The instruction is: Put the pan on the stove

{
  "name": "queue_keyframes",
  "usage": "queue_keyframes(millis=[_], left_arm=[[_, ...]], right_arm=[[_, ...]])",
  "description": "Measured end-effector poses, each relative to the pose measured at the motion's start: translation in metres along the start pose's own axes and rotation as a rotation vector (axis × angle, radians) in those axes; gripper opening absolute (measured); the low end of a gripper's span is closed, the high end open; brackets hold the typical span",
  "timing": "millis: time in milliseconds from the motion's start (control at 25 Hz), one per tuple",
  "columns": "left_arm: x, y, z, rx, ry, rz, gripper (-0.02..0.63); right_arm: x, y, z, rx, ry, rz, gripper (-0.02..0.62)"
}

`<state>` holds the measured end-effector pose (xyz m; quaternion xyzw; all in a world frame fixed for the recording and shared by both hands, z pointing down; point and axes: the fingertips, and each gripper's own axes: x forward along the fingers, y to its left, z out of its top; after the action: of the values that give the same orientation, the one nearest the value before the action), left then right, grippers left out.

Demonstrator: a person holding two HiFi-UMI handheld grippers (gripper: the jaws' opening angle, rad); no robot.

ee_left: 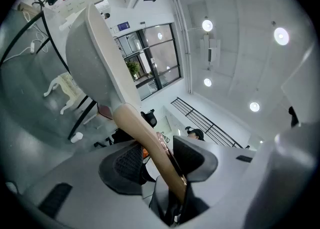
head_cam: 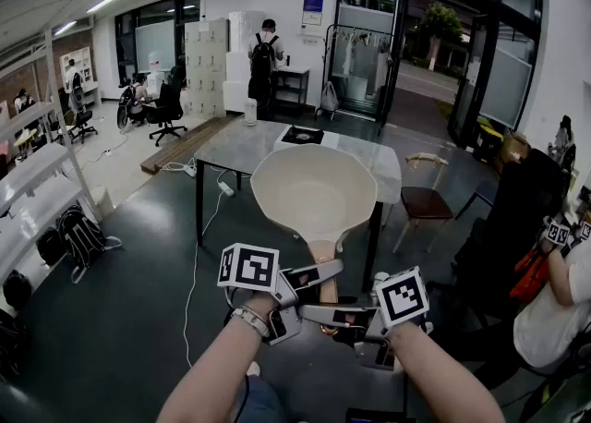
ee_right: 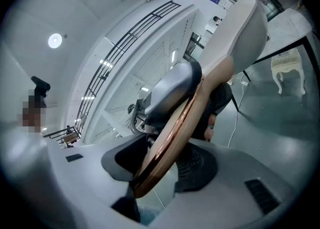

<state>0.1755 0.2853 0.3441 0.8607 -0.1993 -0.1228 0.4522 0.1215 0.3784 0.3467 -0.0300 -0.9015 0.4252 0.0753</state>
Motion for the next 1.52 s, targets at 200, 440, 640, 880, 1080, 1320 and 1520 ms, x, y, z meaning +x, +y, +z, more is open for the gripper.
queue_keyframes(millis=[200,440,640,880,1080,1320,1520], left_arm=[[0.000,-0.003,-0.003,0.019,0.004,0.015,0.198],[0.002,0.001,0.004,0.029,0.000,0.021,0.198],[0.005,0.009,0.025,0.017,-0.019,0.007,0.198],[0.015,0.032,0.053,0.010,-0.011,-0.001,0.199],[0.016,0.066,0.089,0.001,0.005,-0.011,0.199],[0.018,0.101,0.140,-0.032,0.026,-0.025,0.199],[0.017,0.132,0.186,-0.025,0.052,-0.023,0.199]], right_arm=[[-0.002,0.001,-0.004,-0.017,0.014,0.002,0.183],[-0.002,-0.004,0.001,-0.021,0.008,0.003,0.183],[0.002,-0.012,0.024,-0.012,-0.016,0.017,0.183],[0.007,-0.037,0.052,-0.007,-0.015,0.005,0.183],[0.025,-0.071,0.085,-0.004,-0.017,-0.011,0.184],[0.045,-0.105,0.135,0.017,-0.040,-0.024,0.186],[0.067,-0.138,0.178,0.021,-0.065,-0.039,0.187]])
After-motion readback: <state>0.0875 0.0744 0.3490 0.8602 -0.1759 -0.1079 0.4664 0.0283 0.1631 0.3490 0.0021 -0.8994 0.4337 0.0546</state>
